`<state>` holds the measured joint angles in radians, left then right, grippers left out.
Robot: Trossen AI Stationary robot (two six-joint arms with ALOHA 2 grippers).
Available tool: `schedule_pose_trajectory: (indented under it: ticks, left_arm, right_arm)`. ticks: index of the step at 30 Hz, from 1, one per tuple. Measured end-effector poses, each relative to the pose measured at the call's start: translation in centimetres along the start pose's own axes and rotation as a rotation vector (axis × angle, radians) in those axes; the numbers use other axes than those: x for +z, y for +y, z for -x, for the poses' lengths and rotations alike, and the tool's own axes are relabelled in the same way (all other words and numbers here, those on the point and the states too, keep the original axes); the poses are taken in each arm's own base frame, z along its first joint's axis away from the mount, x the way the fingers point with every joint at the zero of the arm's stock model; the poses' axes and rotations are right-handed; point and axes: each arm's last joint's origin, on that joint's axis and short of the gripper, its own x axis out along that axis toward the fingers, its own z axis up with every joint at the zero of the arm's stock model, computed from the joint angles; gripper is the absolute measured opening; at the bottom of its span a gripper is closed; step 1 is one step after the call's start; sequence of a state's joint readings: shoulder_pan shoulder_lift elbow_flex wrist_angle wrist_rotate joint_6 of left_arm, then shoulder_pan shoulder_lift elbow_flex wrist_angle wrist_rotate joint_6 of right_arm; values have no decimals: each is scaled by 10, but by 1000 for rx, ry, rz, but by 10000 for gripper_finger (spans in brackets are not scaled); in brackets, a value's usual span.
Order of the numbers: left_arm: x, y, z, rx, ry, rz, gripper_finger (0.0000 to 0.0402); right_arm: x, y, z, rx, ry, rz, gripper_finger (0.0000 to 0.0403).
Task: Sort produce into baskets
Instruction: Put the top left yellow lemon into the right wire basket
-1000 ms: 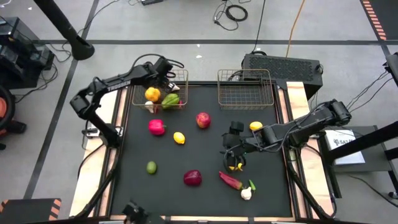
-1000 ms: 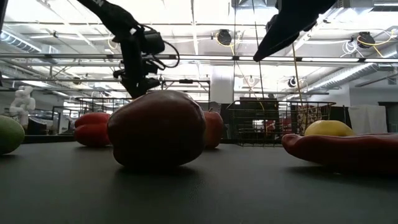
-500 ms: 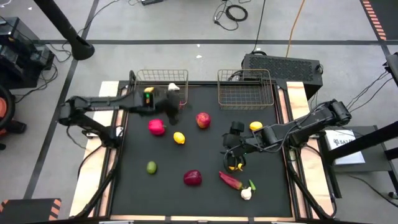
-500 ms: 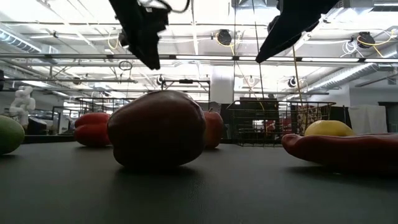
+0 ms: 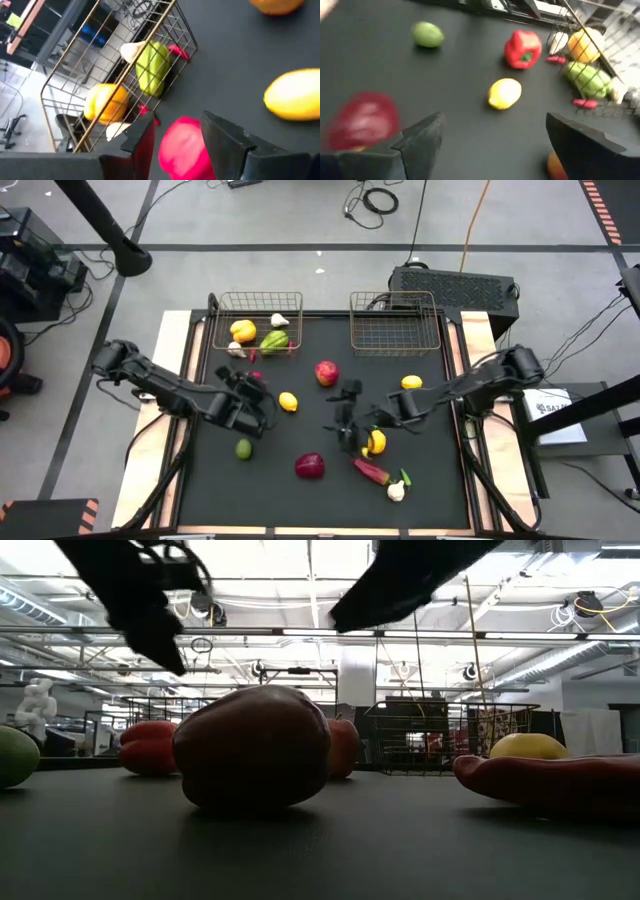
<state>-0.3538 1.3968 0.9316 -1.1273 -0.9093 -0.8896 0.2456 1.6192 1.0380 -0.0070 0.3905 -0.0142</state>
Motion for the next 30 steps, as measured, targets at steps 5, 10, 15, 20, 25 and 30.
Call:
schedule_pose_trajectory:
  ticks: [5,10,15,20,25,30]
  left_arm:
    - [-9,8,10,38,27,-45,167]
    - [-15,18,17,5,95,-93,166]
    - [-24,32,23,-21,122,-41,166]
    - [-42,43,15,-31,112,43,166]
    - [-61,44,1,13,140,73,166]
    - [-75,37,-11,7,138,43,166]
  right_arm:
    - [11,-24,-55,-19,-22,87,338]
    - [31,-42,-109,29,-53,146,338]
    - [32,-62,-156,50,-14,154,338]
    - [32,-72,-187,44,-4,153,338]
    - [31,-77,-205,29,12,201,338]
    - [19,-79,-219,5,54,274,338]
